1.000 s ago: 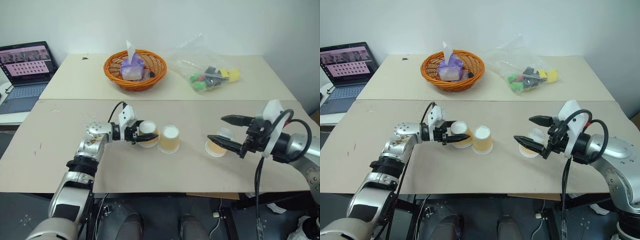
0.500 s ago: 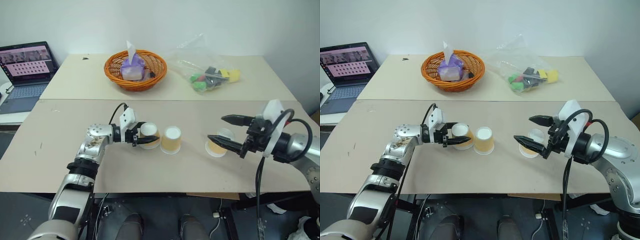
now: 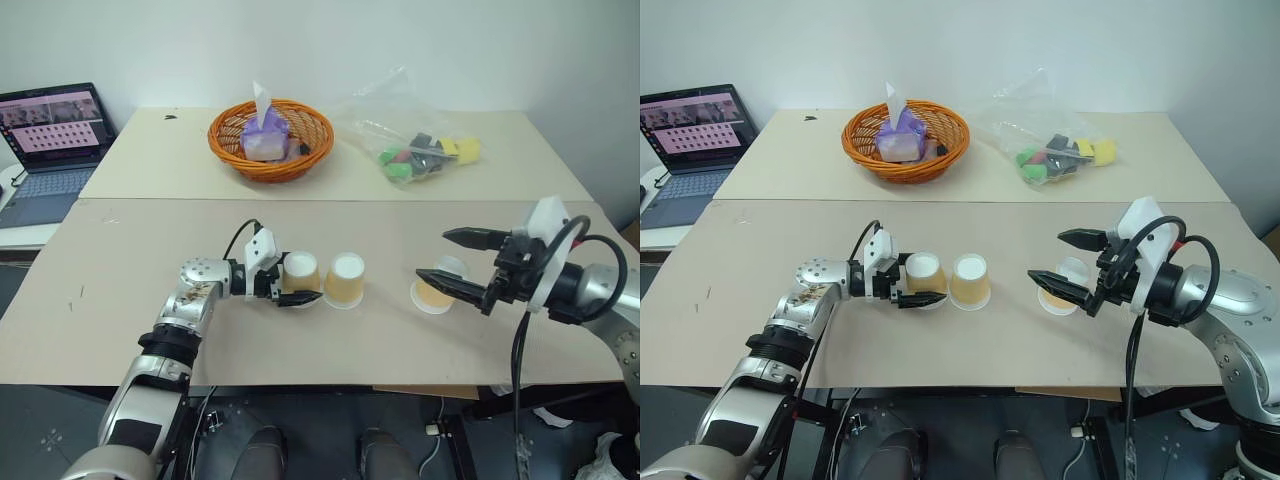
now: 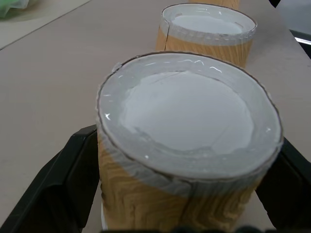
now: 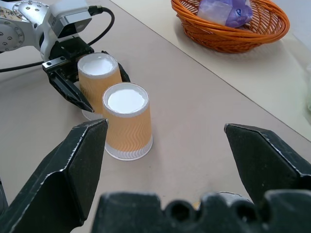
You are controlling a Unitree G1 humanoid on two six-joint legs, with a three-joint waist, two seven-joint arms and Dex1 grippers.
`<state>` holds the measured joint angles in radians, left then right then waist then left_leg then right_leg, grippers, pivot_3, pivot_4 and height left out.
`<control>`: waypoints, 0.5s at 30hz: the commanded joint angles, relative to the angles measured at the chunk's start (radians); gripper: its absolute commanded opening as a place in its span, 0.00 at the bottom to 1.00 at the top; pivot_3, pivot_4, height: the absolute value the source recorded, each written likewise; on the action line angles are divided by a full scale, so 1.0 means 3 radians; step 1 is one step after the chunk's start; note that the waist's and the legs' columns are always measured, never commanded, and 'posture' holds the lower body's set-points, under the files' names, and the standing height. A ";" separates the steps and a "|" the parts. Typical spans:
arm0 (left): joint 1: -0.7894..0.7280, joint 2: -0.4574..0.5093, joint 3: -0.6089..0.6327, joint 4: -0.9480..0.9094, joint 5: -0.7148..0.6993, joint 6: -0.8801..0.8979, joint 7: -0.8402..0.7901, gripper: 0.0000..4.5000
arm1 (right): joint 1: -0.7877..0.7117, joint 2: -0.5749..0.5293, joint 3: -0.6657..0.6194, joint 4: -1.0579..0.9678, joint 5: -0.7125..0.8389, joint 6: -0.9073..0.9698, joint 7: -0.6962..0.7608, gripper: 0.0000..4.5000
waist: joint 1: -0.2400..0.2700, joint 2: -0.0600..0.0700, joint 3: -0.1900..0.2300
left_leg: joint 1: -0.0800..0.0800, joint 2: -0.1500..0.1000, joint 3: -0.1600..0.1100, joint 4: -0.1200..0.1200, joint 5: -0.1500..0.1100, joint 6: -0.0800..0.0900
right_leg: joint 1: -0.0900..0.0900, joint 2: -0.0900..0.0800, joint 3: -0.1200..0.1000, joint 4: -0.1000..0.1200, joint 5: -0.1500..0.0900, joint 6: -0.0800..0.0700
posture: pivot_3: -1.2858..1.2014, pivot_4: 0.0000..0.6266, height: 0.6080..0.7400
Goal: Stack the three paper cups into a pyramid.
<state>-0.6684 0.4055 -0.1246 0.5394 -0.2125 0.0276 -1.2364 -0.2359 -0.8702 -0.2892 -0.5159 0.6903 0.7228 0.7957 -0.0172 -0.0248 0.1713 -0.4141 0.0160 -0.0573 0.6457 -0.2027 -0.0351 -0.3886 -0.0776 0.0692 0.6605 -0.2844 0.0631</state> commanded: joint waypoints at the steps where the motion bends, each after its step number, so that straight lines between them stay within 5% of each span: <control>1: -0.0060 0.0064 0.0057 -0.0204 -0.0053 0.0043 -0.0024 0.99 | -0.0087 -0.0038 -0.0088 -0.0026 0.0035 -0.0069 0.0012 1.00 | 0.0000 0.0000 0.0000 | 0.0000 0.0000 0.0000 0.0000 0.0000 0.0000 | 0.0000 0.0000 0.0000 0.0000 0.0000 0.0000 | 0.52 0.24 1.00; 15: 0.0101 0.0429 0.0176 -0.1027 -0.0305 0.0508 -0.0082 0.99 | -0.0179 -0.0019 -0.0016 0.0078 -0.0003 -0.0107 0.0072 1.00 | -0.0002 0.0000 0.0000 | 0.0000 0.0001 0.0000 0.0000 0.0000 0.0000 | 0.0000 0.0000 0.0000 0.0000 0.0000 0.0000 | 0.52 0.24 1.00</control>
<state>-0.6423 0.5191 -0.0967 0.2882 -0.2777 0.1609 -1.2579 -0.2666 -0.8701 -0.2832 -0.4853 0.6878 0.7226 0.8090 -0.0179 -0.0247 0.1713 -0.4141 0.0162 -0.0573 0.6458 -0.2027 -0.0351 -0.3887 -0.0776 0.0692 0.6606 -0.2844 0.0631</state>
